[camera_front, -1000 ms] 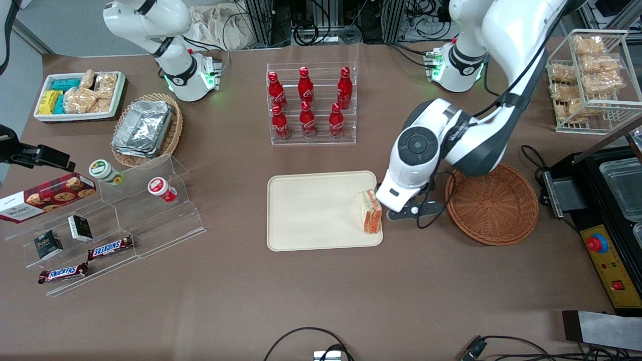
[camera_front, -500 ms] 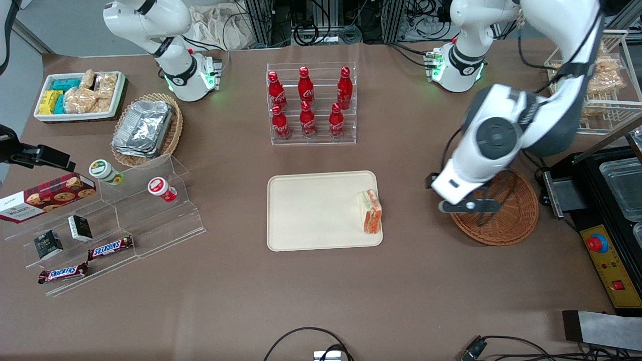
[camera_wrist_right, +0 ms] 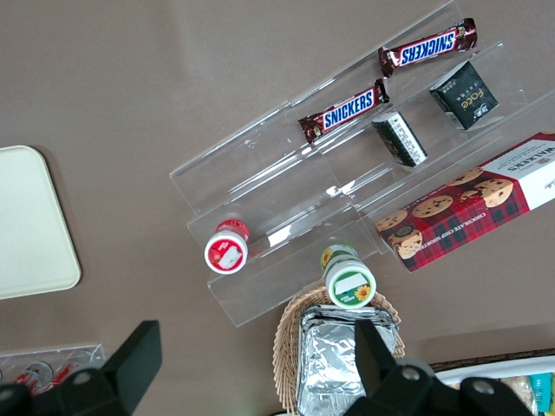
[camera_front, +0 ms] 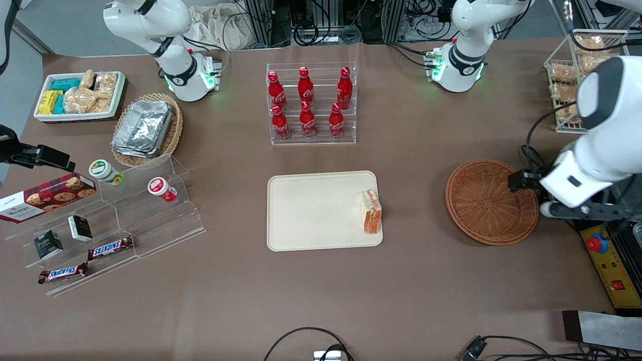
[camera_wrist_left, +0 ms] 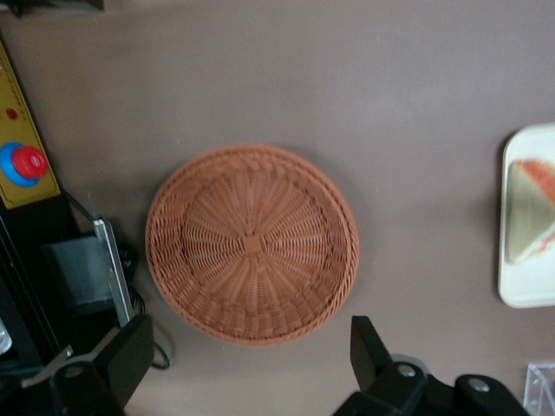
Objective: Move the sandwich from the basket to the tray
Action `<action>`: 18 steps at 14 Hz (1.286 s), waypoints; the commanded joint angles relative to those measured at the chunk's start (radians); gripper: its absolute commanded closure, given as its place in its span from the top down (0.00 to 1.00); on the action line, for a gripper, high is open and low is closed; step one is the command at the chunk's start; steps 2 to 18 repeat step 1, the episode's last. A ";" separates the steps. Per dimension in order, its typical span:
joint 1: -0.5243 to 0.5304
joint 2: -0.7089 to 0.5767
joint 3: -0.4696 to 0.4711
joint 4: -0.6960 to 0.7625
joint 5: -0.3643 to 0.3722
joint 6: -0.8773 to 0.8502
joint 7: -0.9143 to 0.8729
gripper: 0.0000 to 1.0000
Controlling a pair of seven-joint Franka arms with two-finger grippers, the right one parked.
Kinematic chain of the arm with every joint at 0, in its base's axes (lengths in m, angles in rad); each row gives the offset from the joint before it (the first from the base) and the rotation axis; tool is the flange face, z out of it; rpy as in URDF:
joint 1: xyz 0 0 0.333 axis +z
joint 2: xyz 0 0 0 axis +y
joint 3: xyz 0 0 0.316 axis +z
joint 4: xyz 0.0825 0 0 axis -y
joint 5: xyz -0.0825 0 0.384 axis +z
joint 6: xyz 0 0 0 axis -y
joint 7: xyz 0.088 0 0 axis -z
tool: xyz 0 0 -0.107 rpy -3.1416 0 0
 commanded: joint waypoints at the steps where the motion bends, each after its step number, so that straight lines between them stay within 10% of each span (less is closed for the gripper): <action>1: -0.005 0.067 -0.012 0.086 0.023 -0.037 -0.027 1.00; 18: -0.005 0.067 -0.012 0.086 0.023 -0.037 -0.027 1.00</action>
